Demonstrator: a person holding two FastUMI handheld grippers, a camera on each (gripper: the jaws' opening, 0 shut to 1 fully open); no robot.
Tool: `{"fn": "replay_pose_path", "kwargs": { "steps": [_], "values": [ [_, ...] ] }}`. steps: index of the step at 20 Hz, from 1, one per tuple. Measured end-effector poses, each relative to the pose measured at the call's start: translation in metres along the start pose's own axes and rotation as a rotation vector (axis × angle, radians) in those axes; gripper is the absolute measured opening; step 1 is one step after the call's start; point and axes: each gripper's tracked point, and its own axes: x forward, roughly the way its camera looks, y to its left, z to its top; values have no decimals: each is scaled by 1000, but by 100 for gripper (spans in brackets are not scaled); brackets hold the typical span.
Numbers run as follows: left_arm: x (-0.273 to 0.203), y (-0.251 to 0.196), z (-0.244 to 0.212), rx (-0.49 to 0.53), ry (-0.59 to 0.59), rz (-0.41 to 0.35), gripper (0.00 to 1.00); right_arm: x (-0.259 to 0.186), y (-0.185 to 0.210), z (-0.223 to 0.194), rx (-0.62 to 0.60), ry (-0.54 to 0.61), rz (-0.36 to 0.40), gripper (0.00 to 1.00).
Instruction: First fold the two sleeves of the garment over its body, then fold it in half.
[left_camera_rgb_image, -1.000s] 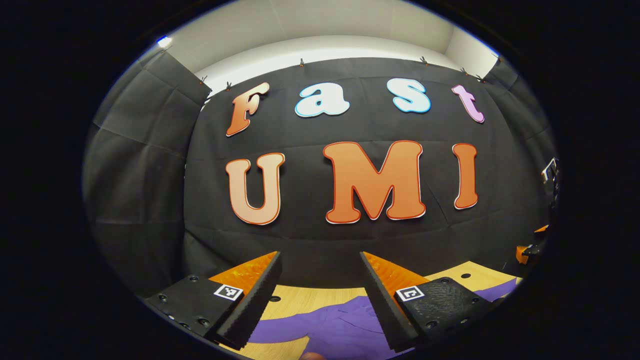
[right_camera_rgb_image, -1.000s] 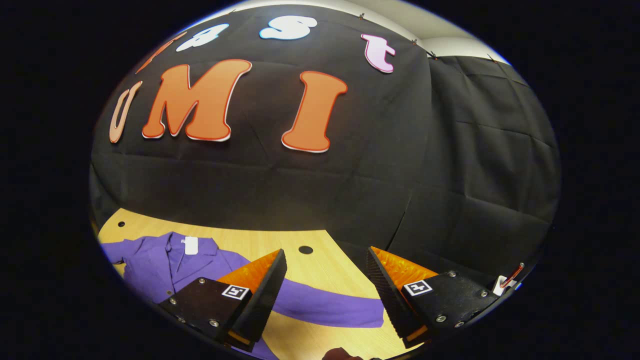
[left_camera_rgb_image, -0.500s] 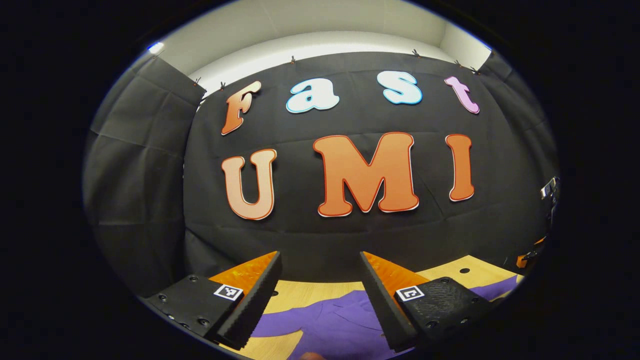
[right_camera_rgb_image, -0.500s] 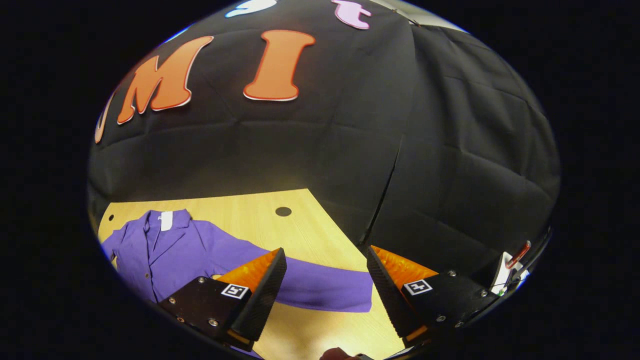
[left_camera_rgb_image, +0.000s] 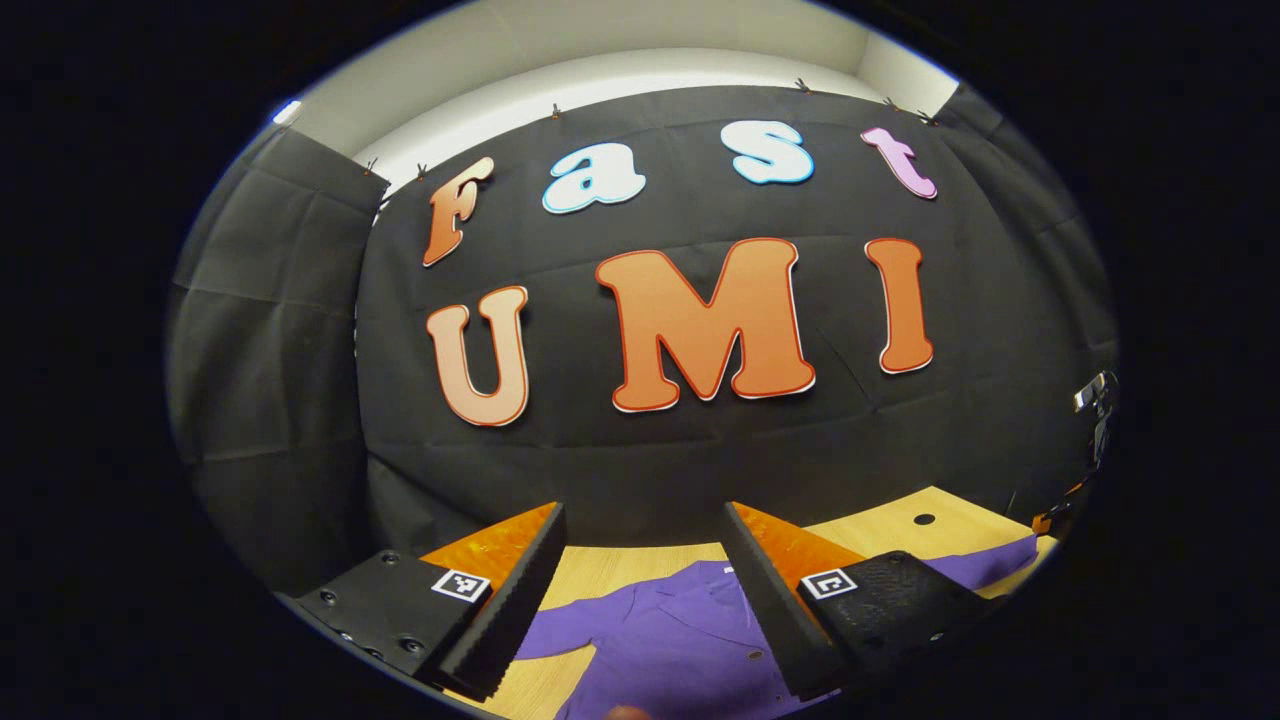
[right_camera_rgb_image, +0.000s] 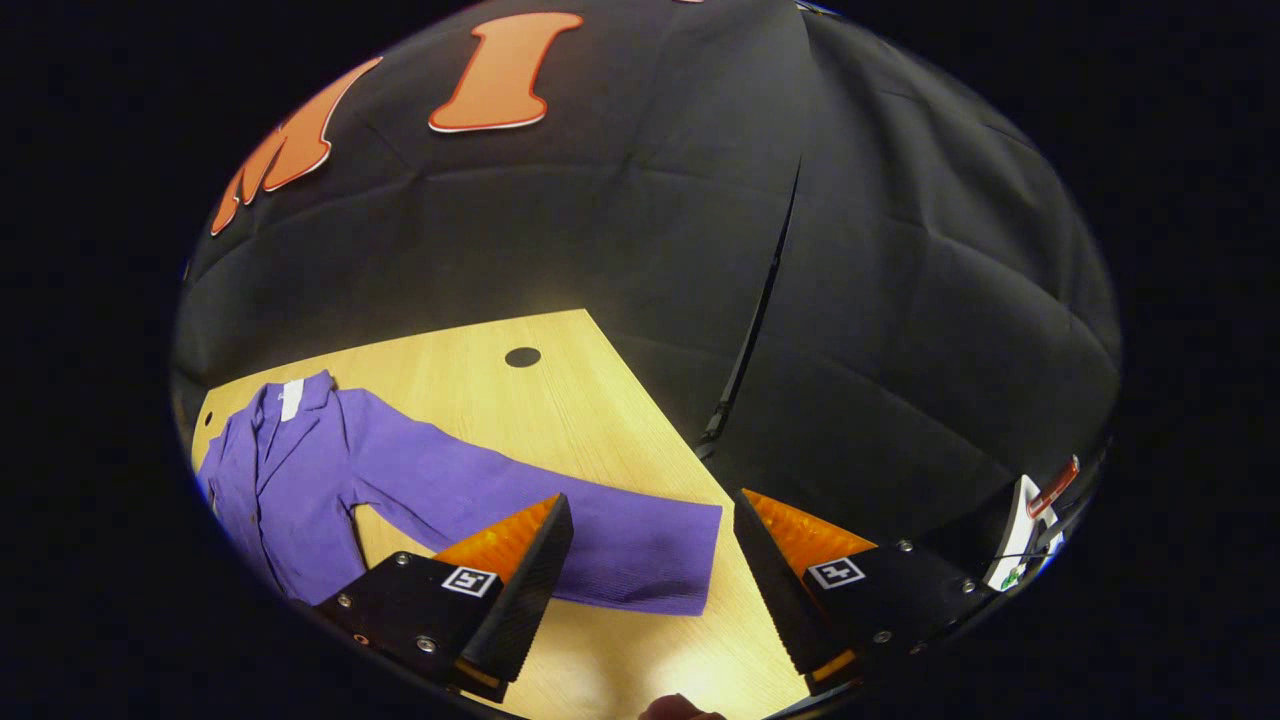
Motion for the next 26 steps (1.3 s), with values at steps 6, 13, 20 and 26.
{"fn": "replay_pose_path", "kwargs": {
  "steps": [6, 13, 20, 26],
  "values": [
    [1, -13, -9, 19, 35, -13, 96, 34, -14, -31, 59, 145, 5, 97],
    [8, -16, -21, 17, 79, -16, 96, 57, -28, -62, 106, 339, -38, 97],
    [13, -14, -35, 29, 125, -25, 97, 72, -19, -80, 186, 538, -22, 97],
    [6, 9, -39, 72, 142, -1, 96, 73, -18, -90, 227, 602, -45, 93]
  ]
}}
